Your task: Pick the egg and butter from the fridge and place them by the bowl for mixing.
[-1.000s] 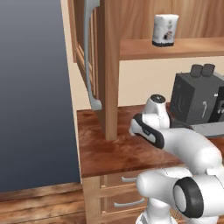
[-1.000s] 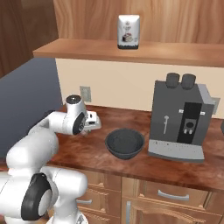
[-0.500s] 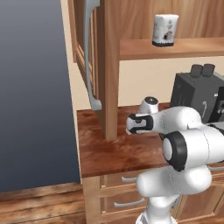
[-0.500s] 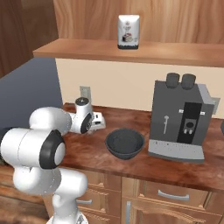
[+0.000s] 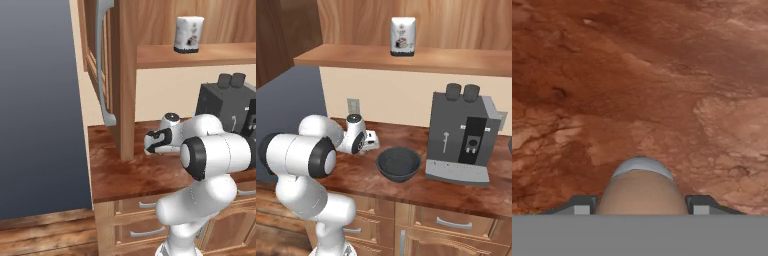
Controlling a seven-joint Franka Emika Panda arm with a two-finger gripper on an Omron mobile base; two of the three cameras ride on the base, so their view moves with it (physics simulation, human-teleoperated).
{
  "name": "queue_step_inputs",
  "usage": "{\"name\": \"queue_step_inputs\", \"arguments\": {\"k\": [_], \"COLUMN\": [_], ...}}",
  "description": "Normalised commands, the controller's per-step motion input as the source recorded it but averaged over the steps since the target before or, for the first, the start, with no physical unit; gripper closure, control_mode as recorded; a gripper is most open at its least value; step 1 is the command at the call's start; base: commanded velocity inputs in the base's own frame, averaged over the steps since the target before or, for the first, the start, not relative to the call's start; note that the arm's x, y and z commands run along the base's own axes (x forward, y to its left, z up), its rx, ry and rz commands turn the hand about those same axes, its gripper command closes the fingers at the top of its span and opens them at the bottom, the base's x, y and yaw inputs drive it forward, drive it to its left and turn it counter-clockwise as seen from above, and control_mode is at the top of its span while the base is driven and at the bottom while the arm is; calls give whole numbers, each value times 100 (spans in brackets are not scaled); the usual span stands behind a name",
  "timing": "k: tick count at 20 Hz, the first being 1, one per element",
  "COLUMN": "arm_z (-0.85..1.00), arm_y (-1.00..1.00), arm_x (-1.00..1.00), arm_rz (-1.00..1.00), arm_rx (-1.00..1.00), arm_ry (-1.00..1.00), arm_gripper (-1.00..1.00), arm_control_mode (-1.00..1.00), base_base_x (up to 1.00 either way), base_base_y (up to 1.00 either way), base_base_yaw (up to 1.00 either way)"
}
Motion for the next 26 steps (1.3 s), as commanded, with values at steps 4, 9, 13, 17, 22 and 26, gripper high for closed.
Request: {"name": "queue_step_inputs", "arguments": {"k": [4,9,13,17,22,26], "arm_z": [-30,-27,-5,23,100,100], "arm_y": [-5,-6,-5,1,4,-17], "arm_x": [27,23,4,0,-5,-81], "arm_rz": [0,0,0,-1,0,0], "arm_rx": [0,0,0,0,0,0], "arm_ry": [0,0,0,0,1,1], "arm_gripper": [100,-100,-100,-100,-100,-100], "arm_control_mode": [-100,-100,-100,-100,-100,-100], "base_base_x": [0,0,0,0,0,0], "base_base_y": [0,0,0,0,0,0], "base_base_yaw": [0,0,0,0,0,0]}}
